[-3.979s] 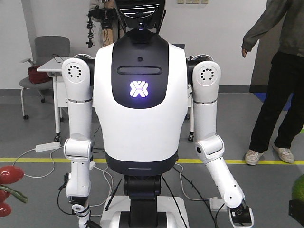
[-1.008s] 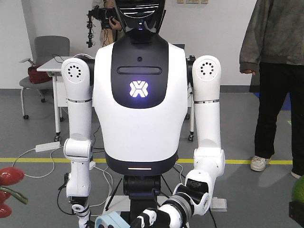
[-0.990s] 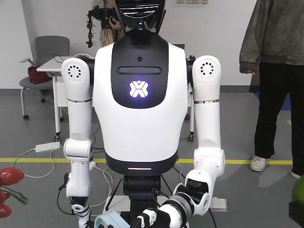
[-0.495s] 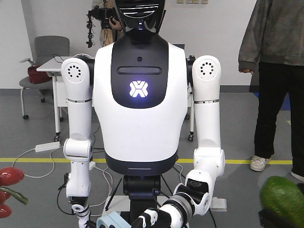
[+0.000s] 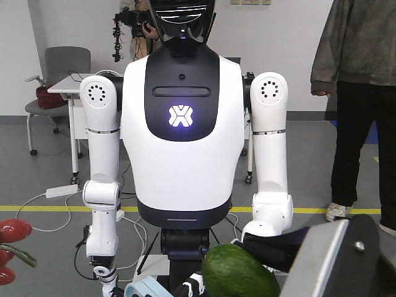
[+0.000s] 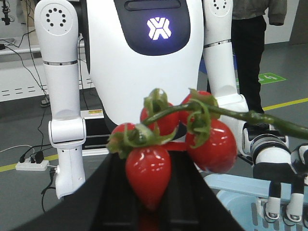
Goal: Pick snacks and fruit into basket
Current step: 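Move the right gripper with the green fruit over the blue basket, then open the right gripper to drop the green fruit into the basket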
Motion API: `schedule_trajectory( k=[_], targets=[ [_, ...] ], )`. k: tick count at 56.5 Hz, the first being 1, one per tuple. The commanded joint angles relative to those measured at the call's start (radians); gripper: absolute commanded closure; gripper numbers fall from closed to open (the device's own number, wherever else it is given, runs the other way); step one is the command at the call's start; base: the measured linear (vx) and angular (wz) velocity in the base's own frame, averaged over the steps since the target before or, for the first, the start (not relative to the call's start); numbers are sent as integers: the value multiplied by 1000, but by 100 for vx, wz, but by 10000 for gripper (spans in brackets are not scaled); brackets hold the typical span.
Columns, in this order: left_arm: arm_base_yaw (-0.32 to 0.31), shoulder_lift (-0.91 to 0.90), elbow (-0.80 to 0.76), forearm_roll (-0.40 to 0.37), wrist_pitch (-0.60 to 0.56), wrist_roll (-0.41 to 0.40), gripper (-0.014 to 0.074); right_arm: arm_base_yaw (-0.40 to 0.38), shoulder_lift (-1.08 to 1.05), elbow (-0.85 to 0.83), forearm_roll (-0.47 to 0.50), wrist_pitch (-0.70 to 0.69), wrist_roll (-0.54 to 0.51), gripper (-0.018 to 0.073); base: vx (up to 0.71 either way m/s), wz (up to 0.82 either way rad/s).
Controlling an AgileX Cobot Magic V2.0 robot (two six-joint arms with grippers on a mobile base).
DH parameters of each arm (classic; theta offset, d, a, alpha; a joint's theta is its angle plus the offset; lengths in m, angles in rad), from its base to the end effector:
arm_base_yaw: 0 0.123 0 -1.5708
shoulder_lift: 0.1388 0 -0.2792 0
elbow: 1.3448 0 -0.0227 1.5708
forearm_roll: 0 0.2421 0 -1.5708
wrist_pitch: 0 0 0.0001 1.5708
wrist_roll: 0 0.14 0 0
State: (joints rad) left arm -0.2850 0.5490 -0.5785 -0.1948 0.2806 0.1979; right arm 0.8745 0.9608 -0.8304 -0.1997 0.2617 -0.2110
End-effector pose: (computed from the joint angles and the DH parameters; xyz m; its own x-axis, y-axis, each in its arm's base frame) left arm 0.1515 -0.0522 0.3288 -0.1483 0.0544 -0.9874 0.3331 0.9429 0.0019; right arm 0.1657 0.1869 0.3426 0.1146 -0.4751 -0.8725 -0.7501 0.5344 -0.3896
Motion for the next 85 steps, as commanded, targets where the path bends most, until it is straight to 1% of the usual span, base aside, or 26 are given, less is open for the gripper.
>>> schedule_trajectory(
  k=[1, 5, 10, 18, 26, 36, 43, 51, 61, 77, 85],
  targets=[
    [-4, 5, -28, -9, -77, -7, 594, 40, 15, -96, -58, -105, -12, 568, 0, 0],
    [-4, 5, -28, -8, -76, -7, 594, 73, 31, -131, -93, -98, -12, 568, 0, 0],
    [-4, 5, -28, -8, -76, -7, 594, 134, 51, -156, -168, -71, -25, 568, 0, 0],
    [-4, 5, -28, -5, -76, -5, 594, 234, 93, -159, -283, 5, -80, 568, 0, 0],
    [-4, 5, -28, 0, -76, -5, 594, 327, 160, -159, -386, 77, -94, 568, 0, 0],
    [-4, 5, -27, 0, -76, -5, 594, 420, 249, -159, -446, 93, -97, 568, 0, 0],
    [-4, 5, -25, 22, -79, -5, 594, 469, 307, -159, -454, 110, -97, 568, 0, 0],
    [-4, 5, -25, 29, -79, -5, 594, 494, 353, -159, -454, 159, -97, 568, 0, 0],
    [-4, 5, -25, 29, -79, -5, 594, 495, 406, -159, -461, 211, -114, 568, 0, 0],
    [-4, 5, -25, 29, -85, -4, 594, 495, 473, -159, -594, 273, -116, 568, 0, 0],
    [-4, 5, -25, 29, -87, -4, 594, 495, 476, -159, -617, 288, -116, 568, 0, 0]
  ],
)
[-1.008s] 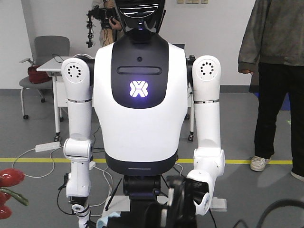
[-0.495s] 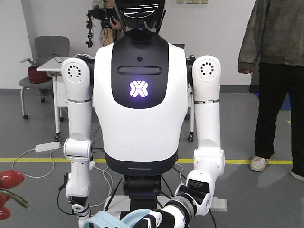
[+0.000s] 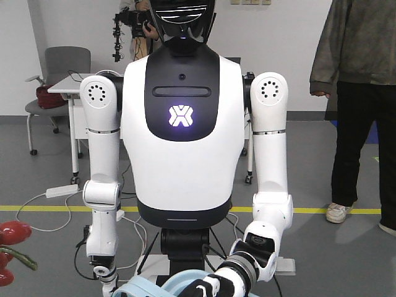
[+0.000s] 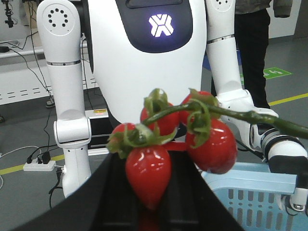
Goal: Pick snacks and fruit into basket
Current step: 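Open the right gripper to drop the green fruit into the basket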
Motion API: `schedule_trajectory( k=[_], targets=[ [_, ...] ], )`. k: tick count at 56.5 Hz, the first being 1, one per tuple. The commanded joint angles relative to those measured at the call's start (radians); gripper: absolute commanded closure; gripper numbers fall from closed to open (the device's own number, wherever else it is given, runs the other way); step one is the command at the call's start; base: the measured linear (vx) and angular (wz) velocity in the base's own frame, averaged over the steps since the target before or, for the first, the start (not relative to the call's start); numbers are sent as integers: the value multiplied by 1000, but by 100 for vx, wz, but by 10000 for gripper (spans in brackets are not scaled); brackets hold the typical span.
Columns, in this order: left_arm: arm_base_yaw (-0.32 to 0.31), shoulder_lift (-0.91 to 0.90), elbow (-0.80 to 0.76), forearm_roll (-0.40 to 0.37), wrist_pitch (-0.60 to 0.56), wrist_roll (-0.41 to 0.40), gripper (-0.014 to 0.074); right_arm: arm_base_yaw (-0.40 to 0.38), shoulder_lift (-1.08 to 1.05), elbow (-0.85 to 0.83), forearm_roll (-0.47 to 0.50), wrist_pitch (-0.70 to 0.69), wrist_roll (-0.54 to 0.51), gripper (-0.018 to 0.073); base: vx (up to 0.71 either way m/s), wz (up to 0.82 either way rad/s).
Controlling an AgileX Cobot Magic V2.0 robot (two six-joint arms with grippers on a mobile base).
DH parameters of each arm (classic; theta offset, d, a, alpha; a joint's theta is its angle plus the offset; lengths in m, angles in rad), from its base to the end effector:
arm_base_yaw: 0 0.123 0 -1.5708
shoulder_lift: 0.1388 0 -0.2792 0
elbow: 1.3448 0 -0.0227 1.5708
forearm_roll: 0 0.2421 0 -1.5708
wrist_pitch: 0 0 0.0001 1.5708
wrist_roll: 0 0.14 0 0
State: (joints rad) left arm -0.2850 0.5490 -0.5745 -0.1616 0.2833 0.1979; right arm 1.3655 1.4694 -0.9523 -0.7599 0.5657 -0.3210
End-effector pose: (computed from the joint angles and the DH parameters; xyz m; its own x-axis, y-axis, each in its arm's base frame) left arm 0.1519 -0.0511 0.3267 -0.1457 0.0870 -0.9855 0.3299 0.9434 0.0346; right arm 0.1168 0.3073 0.2230 0.6390 -0.7600 -0.1183 -0.5971 -0.3932 -0.6992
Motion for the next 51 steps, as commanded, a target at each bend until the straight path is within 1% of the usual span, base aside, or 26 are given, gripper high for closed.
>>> schedule_trajectory(
  k=[1, 13, 29, 34, 40, 44, 51],
  targets=[
    [-4, 5, -29, -5, -89, -4, 594, 3, -33, -37, -56, -12, -6, 568, 0, 0],
    [-4, 5, -29, -5, -90, -4, 594, 3, -17, -37, -75, 79, -10, 568, 0, 0],
    [-4, 5, -29, -7, -90, -4, 594, -10, -4, -37, -78, 116, -10, 558, 0, 0],
    [-4, 5, -29, -7, -90, -4, 594, -10, -4, -37, -79, 117, -10, 536, 0, 0],
    [-4, 5, -29, -7, -90, -4, 594, -14, -4, -37, -82, 119, -10, 477, 0, 0],
    [-4, 5, -29, -7, -90, -4, 594, -14, -4, -37, -84, 120, -17, 421, 0, 0],
    [-4, 5, -29, -7, -90, -4, 594, -14, -4, -37, -94, 120, -29, 274, 0, 0]
  ],
)
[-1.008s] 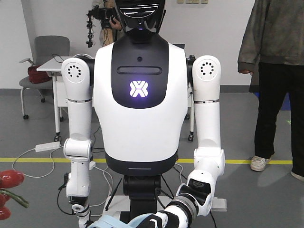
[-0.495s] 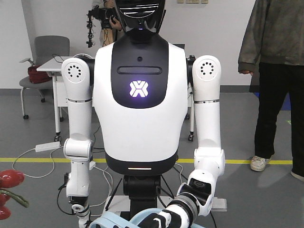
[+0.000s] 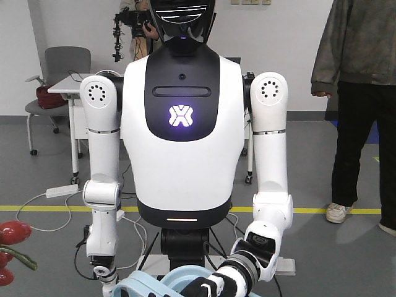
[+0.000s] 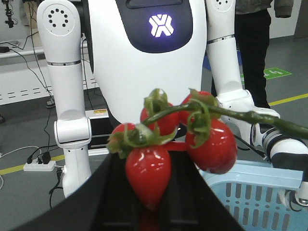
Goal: Pick snacks and fruit into basket
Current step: 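Open the right gripper to drop the green fruit into the basket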
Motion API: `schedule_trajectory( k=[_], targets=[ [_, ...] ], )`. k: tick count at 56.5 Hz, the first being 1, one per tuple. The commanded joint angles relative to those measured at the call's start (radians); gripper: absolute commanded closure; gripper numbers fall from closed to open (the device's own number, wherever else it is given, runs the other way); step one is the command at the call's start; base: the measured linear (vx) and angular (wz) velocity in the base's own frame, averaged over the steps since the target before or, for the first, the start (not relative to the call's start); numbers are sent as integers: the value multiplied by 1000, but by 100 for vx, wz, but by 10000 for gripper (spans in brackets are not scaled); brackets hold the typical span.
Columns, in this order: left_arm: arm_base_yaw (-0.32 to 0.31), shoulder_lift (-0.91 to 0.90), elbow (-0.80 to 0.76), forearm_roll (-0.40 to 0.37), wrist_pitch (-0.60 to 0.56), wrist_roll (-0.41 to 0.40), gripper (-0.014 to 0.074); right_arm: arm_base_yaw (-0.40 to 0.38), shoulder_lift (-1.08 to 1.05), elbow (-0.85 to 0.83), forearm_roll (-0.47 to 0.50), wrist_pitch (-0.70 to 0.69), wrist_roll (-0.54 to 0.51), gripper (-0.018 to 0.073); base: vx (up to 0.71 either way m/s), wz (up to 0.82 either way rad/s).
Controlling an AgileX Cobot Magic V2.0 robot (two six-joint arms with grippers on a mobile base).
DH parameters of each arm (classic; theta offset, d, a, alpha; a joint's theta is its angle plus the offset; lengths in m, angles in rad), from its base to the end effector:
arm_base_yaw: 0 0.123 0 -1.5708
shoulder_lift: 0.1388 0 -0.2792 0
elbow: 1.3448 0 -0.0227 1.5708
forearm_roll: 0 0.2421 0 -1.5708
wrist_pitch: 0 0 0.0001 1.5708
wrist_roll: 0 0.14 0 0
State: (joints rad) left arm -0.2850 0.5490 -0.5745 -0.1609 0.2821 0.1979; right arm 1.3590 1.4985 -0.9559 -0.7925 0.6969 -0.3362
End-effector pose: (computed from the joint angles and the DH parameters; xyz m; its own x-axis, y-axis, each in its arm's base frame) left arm 0.1520 -0.0511 0.3268 -0.1444 0.0873 -0.9857 0.3296 0.9434 0.0353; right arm 0.1287 0.2941 0.2116 0.5908 -0.8066 0.0211 -0.5904 -0.4499 -0.6701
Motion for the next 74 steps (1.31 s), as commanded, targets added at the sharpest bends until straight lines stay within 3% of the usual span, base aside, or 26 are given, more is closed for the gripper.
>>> schedule_trajectory(
  k=[1, 15, 31, 37, 43, 46, 53, 66, 74],
  targets=[
    [-4, 5, -29, -7, -89, -4, 594, -7, -33, -34, -65, -12, -14, 240, 0, 0],
    [-4, 5, -29, -6, -89, -4, 594, -7, -33, -34, -71, -20, -13, 3, 0, 0],
    [-4, 5, -29, -6, -90, -4, 594, -7, -33, -34, -73, -23, -13, -22, 0, 0],
    [-4, 5, -29, -6, -91, -4, 594, -7, -33, -34, -116, -25, -12, -17, 0, 0],
    [-4, 5, -29, -6, -93, -4, 594, -7, -34, -34, -174, -31, 1, 92, 0, 0],
    [-4, 5, -29, -6, -93, -4, 594, -6, -34, -34, -192, -31, 7, 210, 0, 0],
    [-4, 5, -29, -6, -93, -4, 594, -6, -47, -34, -235, -50, 27, 578, 0, 0],
    [-4, 5, -29, -6, -93, -4, 594, -6, -102, -34, -317, -105, 43, 574, 0, 0],
    [-4, 5, -29, -6, -93, -4, 594, -6, -175, -51, -433, -110, 222, 572, 0, 0]
  ],
)
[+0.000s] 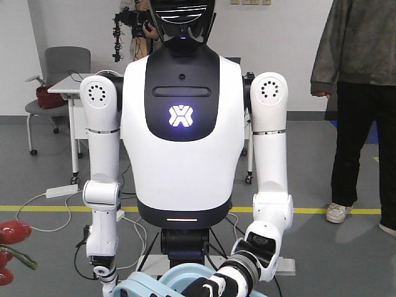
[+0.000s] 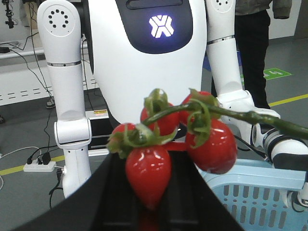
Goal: Pick snacks and fruit into basket
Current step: 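Move the left gripper with the tomato vine over the basket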
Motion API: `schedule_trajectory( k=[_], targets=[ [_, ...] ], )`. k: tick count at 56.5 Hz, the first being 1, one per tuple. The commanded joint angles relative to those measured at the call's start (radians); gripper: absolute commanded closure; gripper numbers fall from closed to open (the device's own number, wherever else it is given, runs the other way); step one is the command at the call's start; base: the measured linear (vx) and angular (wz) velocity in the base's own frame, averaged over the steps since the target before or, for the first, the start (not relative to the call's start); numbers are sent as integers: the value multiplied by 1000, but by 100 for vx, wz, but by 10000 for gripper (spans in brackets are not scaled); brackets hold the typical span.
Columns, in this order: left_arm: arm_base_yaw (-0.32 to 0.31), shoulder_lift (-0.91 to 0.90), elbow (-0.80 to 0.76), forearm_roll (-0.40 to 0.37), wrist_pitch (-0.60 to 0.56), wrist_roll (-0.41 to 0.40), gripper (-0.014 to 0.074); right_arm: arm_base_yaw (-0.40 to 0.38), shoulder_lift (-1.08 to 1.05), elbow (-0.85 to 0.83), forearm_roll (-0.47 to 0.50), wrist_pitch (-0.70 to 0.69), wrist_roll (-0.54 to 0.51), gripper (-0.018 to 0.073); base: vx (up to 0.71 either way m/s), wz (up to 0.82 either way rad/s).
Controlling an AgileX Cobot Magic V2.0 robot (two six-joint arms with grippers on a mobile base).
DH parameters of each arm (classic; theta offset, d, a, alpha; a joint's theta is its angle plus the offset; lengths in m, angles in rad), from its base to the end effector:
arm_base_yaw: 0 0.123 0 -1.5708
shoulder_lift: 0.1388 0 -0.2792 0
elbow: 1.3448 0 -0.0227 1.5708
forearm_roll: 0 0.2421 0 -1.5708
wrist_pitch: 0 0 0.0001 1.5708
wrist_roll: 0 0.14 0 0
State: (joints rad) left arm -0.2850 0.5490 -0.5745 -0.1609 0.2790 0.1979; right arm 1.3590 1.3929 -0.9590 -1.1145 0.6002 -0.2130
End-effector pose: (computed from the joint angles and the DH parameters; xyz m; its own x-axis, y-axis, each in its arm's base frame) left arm 0.1521 -0.0510 0.3273 -0.1416 0.0863 -0.9862 0.3291 0.9436 0.0354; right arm 0.1370 0.2991 0.2690 0.6780 -0.7344 0.0318 -0.3597 -0.3692 -0.8569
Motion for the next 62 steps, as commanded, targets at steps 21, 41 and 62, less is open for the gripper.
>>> schedule_trajectory(
  k=[21, 41, 62],
  targets=[
    [-5, 5, -29, -32, -16, 302, 594, -7, -311, -144, -288, 291, 671, 568, 0, 0],
    [-5, 5, -15, -703, 361, 1253, 594, -7, -456, -144, -288, 390, 692, 568, 0, 0],
    [-5, 21, 187, -1038, 456, 1867, 594, -7, -468, -144, -288, 401, 692, 568, 0, 0]
  ],
)
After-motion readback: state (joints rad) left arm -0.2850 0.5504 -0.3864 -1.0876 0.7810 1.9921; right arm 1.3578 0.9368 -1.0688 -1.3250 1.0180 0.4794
